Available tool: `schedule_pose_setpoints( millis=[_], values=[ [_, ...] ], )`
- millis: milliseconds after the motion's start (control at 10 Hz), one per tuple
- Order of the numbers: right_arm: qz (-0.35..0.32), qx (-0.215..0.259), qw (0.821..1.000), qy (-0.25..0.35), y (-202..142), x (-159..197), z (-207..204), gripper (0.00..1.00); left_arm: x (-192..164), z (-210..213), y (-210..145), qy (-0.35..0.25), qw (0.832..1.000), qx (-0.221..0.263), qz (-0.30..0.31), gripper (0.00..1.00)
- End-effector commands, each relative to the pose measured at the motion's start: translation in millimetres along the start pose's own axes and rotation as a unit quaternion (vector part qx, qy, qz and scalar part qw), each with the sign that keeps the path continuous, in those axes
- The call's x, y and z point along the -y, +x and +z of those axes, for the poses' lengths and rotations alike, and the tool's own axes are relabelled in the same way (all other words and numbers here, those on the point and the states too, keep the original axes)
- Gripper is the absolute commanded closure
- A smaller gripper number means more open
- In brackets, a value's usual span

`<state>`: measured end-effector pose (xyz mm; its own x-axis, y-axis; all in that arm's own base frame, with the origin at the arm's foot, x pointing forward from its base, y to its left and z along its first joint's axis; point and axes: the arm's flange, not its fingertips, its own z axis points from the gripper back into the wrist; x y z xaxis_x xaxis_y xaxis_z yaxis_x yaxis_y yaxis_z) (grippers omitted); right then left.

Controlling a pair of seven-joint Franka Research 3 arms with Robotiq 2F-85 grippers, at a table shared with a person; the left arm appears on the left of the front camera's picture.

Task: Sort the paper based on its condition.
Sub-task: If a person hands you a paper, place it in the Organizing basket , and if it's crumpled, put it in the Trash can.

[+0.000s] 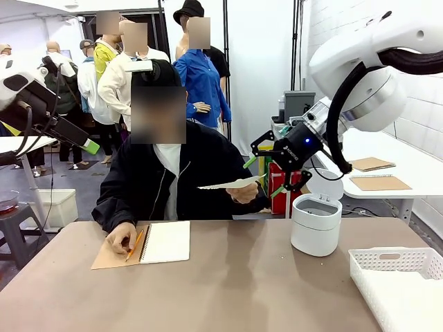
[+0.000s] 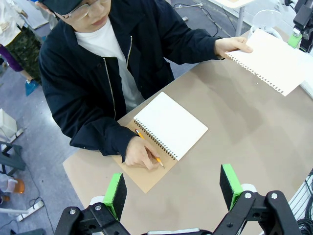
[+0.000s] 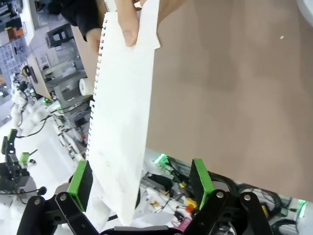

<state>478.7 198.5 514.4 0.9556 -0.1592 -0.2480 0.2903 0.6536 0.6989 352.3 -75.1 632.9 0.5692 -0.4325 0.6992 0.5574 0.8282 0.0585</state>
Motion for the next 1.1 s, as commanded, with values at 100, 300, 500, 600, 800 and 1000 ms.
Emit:
schedule_pose_setpoints(
  millis=[100, 300, 500, 600, 800, 1000],
  values=[
    [-0.043, -0.007, 0.998, 0.045, 1, -3, -28, 0.0, -1, 1, 0, 0.002, 1.0, 0.003, 0.0, 0.0],
    [-0.055, -0.021, 0.997, 0.046, 0, -4, -36, 0.0, -1, 1, 0, 0.002, 1.0, 0.003, 0.0, 0.0],
    [-0.066, -0.018, 0.997, 0.044, 5, 0, -41, 0.0, -1, 1, 0, 0.002, 1.0, 0.003, 0.0, 0.0],
    [-0.06, -0.014, 0.997, 0.048, 8, 1, -44, 0.0, -1, 1, 0, 0.002, 1.0, 0.003, 0.0, 0.0],
    [-0.047, -0.024, 0.998, 0.037, 5, 0, -37, 0.0, -1, 1, 0, 0.002, 1.0, 0.003, 0.0, 0.0],
    [-0.045, -0.02, 0.998, 0.037, 7, 1, -38, 0.0, -1, 1, 0, 0.002, 1.0, 0.003, 0.0, 0.0]
  ],
)
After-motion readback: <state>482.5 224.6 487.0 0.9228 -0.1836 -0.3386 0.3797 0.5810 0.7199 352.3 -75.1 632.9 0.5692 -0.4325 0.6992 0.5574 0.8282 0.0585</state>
